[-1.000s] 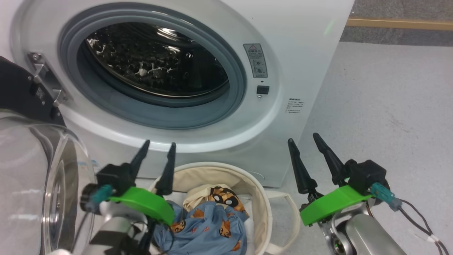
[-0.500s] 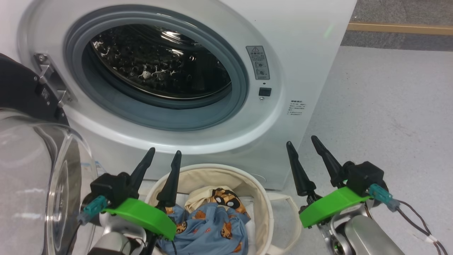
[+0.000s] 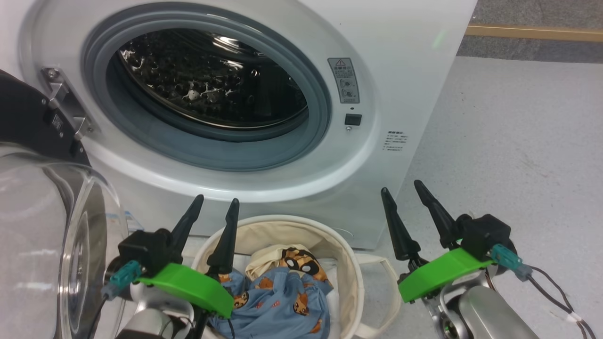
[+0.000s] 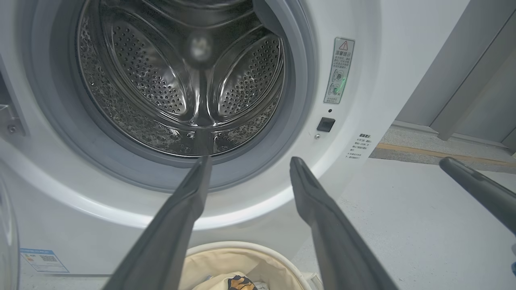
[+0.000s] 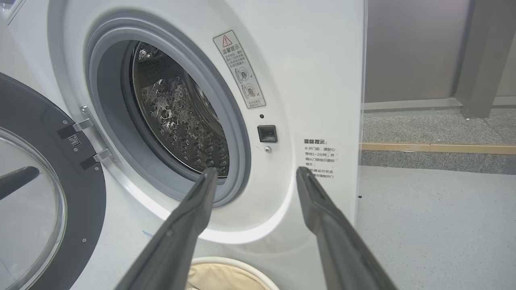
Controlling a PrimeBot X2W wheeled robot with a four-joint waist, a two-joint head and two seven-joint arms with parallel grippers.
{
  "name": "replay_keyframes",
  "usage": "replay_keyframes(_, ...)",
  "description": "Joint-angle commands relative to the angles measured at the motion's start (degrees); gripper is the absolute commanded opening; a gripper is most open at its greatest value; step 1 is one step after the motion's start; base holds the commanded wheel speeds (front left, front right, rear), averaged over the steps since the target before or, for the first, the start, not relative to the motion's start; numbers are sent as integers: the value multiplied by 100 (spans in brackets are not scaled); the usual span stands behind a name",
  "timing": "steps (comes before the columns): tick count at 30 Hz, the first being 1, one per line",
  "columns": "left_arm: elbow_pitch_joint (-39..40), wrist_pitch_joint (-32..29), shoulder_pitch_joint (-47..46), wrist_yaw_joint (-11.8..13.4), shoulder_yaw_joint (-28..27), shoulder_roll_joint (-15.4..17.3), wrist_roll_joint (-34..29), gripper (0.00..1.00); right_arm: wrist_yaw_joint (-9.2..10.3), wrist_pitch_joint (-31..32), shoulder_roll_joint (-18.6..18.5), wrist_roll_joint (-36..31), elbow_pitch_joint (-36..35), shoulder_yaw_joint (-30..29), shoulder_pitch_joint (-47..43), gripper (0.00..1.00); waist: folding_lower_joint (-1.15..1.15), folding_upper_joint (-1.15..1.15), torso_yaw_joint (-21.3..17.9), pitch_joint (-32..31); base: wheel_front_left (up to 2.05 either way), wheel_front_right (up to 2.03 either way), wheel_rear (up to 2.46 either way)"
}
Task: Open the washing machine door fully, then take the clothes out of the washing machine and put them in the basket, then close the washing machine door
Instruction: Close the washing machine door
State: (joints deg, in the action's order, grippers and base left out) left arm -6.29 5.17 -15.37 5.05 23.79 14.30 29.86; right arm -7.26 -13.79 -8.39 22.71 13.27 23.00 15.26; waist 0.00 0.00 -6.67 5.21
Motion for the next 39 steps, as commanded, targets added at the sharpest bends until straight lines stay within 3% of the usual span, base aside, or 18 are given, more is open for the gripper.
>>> replay_keyframes(1, 196, 43, -209, 23, -229, 131, -23, 100, -23, -76, 21, 25, -192, 76, 206, 100, 0, 0, 1, 0, -65, 50, 14)
replay_keyframes(24, 53, 190, -198, 31, -232, 193, 69, 100, -23, -86, -32, 64, -174, 117, 224, 100, 0, 0, 120, -39, -176, 167, 9)
replay_keyframes(39, 46, 204, -118, 81, -186, 207, 118, 100, -23, -50, -53, 61, -191, 131, 188, 100, 0, 0, 268, -106, -38, 38, 0)
